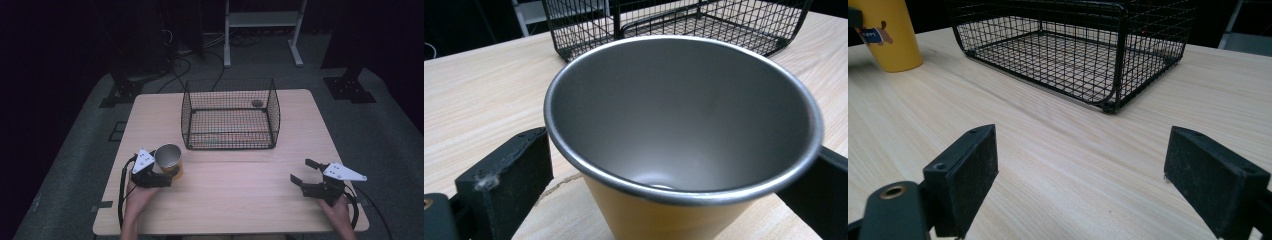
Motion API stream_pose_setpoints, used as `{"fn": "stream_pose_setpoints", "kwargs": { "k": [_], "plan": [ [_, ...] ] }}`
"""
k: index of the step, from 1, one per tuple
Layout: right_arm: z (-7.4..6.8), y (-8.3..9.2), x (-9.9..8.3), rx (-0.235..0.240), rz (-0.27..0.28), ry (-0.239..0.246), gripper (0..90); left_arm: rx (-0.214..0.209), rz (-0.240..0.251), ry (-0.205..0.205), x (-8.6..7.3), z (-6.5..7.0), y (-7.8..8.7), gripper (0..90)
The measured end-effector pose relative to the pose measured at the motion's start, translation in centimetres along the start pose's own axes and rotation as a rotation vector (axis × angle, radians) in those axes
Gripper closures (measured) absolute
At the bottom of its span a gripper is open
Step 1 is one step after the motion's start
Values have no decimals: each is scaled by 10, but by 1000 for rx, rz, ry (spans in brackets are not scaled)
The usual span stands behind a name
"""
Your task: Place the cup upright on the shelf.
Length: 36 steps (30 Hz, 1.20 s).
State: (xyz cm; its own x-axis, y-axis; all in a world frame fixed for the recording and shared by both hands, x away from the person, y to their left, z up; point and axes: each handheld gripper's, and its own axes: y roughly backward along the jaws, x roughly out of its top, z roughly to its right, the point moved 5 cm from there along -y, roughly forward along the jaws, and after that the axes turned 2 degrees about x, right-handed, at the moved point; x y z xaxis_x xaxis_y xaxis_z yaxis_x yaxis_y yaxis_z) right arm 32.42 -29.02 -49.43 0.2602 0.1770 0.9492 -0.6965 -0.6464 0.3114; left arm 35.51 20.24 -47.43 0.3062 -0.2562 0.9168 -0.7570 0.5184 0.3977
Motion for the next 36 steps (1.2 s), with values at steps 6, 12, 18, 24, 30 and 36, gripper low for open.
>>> {"fn": "stream_pose_setpoints", "kwargs": {
  "k": [6, 12, 18, 24, 30, 36],
  "plan": [
    [0, 0, 0, 1, 0, 1, 129, -22, 6, 7, 3, 2, -4, 45],
    [0, 0, 0, 2, 2, 0, 130, -20, 12, -15, 4, 2, -4, 135],
    [0, 0, 0, 2, 1, 0, 130, -5, 14, -29, 5, 2, -1, 138],
    [0, 0, 0, 1, 2, -3, 130, -17, 44, -27, 11, 3, 3, 138],
    [0, 0, 0, 1, 3, -4, 130, -27, 60, -28, 18, 7, 3, 138],
    [0, 0, 0, 1, 3, -3, 130, -47, 74, -45, 30, 15, 1, 138]
  ]
}}
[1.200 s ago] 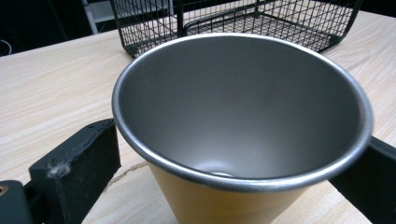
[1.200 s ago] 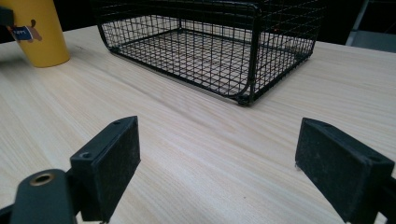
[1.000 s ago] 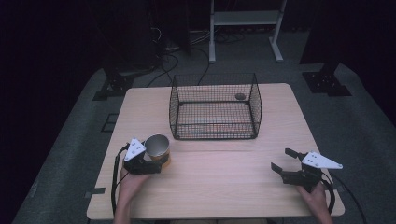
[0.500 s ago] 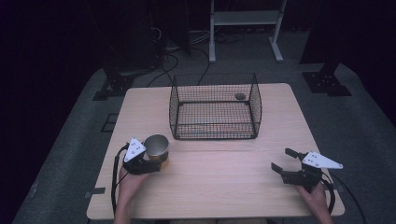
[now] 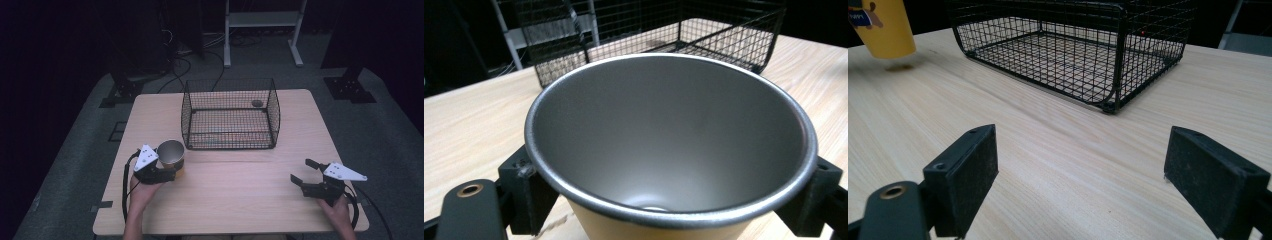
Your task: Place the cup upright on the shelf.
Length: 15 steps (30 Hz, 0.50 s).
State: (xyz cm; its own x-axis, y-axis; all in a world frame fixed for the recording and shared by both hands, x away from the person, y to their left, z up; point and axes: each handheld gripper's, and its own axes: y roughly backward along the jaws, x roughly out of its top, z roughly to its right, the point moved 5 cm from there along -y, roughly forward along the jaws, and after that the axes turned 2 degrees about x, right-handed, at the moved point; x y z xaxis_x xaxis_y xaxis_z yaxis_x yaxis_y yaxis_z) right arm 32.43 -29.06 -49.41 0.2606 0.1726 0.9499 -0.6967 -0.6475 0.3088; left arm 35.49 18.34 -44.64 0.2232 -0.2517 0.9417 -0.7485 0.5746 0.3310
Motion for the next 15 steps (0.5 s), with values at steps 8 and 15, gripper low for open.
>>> {"fn": "stream_pose_setpoints", "kwargs": {
  "k": [8, 15],
  "plan": [
    [0, 0, 0, 1, 3, -5, 130, -38, 26, -29, 18, 12, -7, 139],
    [1, 0, 0, 2, 5, -7, 129, -83, 52, -39, 32, 19, -15, 139]
  ]
}}
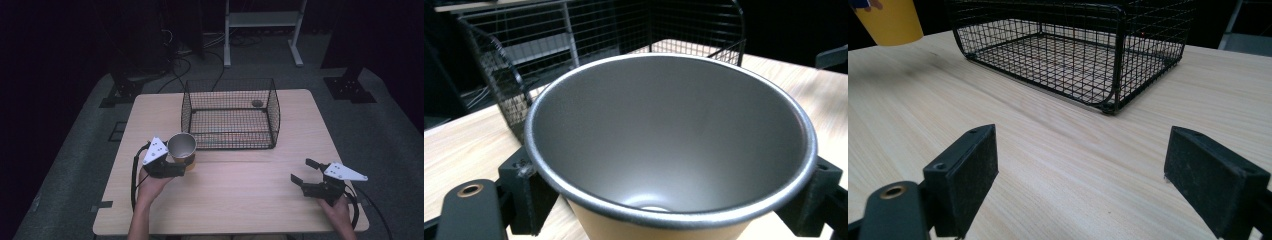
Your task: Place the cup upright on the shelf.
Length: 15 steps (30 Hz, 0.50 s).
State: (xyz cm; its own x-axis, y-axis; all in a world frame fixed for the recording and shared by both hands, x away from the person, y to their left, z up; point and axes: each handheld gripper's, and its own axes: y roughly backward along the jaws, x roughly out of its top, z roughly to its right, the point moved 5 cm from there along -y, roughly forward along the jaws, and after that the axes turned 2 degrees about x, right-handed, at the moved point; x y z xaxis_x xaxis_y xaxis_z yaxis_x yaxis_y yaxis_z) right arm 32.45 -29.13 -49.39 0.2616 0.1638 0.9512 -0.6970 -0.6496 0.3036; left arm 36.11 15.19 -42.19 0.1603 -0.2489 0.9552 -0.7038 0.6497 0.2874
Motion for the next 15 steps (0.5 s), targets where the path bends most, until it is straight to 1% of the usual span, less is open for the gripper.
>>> {"fn": "stream_pose_setpoints", "kwargs": {
  "k": [3, 6, 12, 15],
  "plan": [
    [0, 0, 0, 0, 0, 0, 130, -8, 2, -5, 3, 1, -1, 139],
    [0, 0, 0, 0, 0, 0, 130, -25, 8, -17, 9, 5, -4, 139],
    [0, 0, 0, 2, 0, 2, 129, -45, 22, -15, 16, 8, -8, 139],
    [0, 0, 0, 2, 0, 1, 130, -47, 25, -20, 19, 8, -10, 139]
  ]
}}
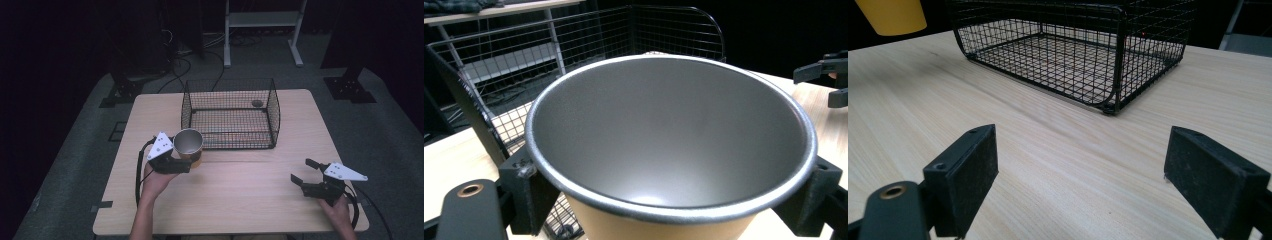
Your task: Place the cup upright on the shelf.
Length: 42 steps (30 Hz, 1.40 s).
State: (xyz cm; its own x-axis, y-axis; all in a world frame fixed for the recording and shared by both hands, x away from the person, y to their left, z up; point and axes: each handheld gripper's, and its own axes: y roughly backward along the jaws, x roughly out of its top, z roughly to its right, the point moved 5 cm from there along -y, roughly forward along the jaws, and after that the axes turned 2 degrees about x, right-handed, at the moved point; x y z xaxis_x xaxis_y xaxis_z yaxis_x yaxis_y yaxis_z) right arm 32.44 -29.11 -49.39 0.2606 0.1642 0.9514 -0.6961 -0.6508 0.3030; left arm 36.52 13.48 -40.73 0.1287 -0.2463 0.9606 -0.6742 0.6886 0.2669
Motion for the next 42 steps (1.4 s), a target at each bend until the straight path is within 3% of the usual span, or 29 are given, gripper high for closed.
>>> {"fn": "stream_pose_setpoints", "kwargs": {
  "k": [8, 21, 29, 42],
  "plan": [
    [0, 0, 0, 1, 1, -1, 129, -23, 23, -2, 13, 1, -7, 139],
    [0, 0, 0, 2, 3, -4, 130, -53, 25, -46, 41, 5, -30, 139],
    [0, 0, 0, 2, 4, -4, 130, -86, 57, -36, 60, 1, -40, 139],
    [1, 0, 0, 4, 6, -3, 130, -85, 46, -49, 75, -4, -63, 139]
  ]
}}
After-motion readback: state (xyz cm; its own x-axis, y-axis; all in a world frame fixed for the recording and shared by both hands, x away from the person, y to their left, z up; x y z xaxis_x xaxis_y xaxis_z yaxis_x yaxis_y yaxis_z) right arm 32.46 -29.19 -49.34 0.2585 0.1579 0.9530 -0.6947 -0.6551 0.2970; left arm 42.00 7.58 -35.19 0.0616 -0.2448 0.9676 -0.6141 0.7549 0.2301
